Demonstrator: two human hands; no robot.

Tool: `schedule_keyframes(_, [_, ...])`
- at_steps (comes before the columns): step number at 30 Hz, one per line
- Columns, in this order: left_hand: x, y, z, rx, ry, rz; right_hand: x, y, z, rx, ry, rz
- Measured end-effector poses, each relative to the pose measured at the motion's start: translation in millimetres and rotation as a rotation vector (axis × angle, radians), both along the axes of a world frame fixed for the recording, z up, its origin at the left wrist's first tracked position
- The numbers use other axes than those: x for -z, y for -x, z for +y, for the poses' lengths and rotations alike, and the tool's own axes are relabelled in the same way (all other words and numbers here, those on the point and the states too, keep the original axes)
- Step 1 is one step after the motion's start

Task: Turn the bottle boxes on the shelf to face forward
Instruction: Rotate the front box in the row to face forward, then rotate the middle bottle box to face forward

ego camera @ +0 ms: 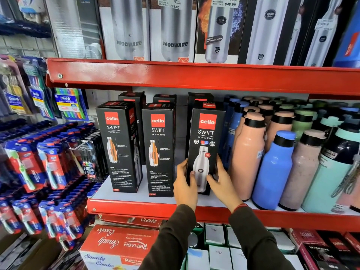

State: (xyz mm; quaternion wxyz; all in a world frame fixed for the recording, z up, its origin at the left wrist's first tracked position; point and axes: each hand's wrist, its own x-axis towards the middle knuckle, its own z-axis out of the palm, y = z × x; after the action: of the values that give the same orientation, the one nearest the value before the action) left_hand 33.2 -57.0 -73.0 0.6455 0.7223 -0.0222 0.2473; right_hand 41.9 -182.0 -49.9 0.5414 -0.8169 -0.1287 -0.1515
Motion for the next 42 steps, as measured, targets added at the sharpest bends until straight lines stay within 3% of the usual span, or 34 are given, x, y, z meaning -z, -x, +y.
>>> schedule_keyframes(18, [2, -2, 2, -0.068, -0.017, -0.020, 5, -5, 7, 0.043, 0.031, 0.044])
schedule_keyframes(27, [7, 12, 4, 0.003, -0.064, -0.055, 21, 9, 17, 0.283, -0.155, -0.115])
schedule_keyframes(33, [1, 31, 24, 0.016, -0.102, -0.254, 20, 29, 36, 0.433, -0.219, -0.301])
schedule_keyframes(38, [-9, 33, 48, -0.115, -0.184, -0.459, 8, 43, 69, 0.328, -0.190, -0.440])
schedule_keyframes(42, [-9, 29, 73, -0.269, -0.195, -0.424, 7, 44, 96, 0.201, -0.156, -0.379])
